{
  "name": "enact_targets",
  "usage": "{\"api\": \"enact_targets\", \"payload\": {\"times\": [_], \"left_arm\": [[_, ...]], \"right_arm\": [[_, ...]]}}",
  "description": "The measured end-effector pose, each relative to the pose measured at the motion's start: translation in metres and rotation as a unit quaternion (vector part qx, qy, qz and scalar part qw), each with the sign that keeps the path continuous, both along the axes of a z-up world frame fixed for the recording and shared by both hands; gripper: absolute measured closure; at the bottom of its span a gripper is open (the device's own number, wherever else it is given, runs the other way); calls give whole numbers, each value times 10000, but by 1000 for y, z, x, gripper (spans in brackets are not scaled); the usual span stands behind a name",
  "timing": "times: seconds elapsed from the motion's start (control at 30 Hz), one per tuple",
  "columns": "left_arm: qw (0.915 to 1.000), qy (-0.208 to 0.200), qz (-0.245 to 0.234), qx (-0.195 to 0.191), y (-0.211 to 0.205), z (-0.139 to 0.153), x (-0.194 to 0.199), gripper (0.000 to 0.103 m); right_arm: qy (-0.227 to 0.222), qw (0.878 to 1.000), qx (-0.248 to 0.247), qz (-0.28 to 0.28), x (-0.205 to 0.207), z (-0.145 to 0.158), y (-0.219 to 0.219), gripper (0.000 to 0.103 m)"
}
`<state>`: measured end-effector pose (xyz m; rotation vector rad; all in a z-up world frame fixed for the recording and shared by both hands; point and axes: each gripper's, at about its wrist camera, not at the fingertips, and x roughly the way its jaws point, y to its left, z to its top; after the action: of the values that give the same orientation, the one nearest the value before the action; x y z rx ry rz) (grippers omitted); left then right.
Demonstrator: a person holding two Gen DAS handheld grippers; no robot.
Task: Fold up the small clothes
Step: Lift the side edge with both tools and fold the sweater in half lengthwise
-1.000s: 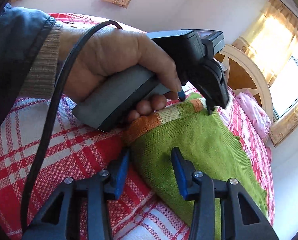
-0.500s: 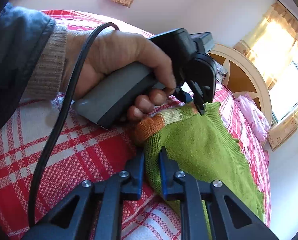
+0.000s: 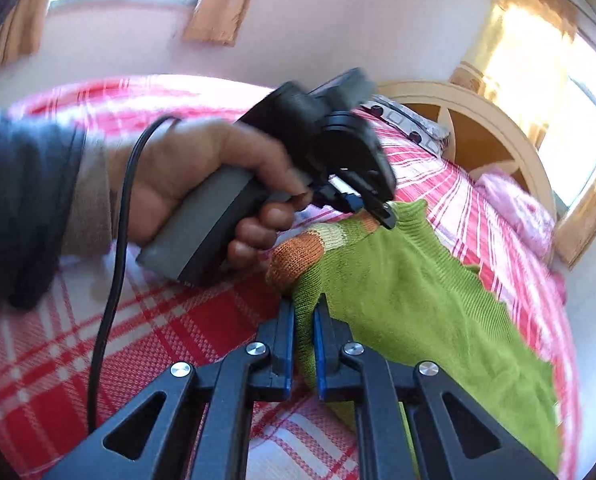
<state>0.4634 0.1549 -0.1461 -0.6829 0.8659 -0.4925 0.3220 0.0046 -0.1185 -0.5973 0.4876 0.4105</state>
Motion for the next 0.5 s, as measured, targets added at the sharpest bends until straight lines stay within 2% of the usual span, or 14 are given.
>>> {"api": "enact_targets", "payload": {"times": [0.13,0.37,0.5], "left_arm": [[9988,125,124,-451,1,4,-1,89],[9967,-104,189,-778,-20,38,-3,89],[9964,-219,151,-806,-41,55,0,89]], "right_arm": [[92,9987,500,-65,0,15,-20,96],[161,9915,1285,-115,2,40,-58,96],[158,9872,1575,-206,1,52,-80,96]]}}
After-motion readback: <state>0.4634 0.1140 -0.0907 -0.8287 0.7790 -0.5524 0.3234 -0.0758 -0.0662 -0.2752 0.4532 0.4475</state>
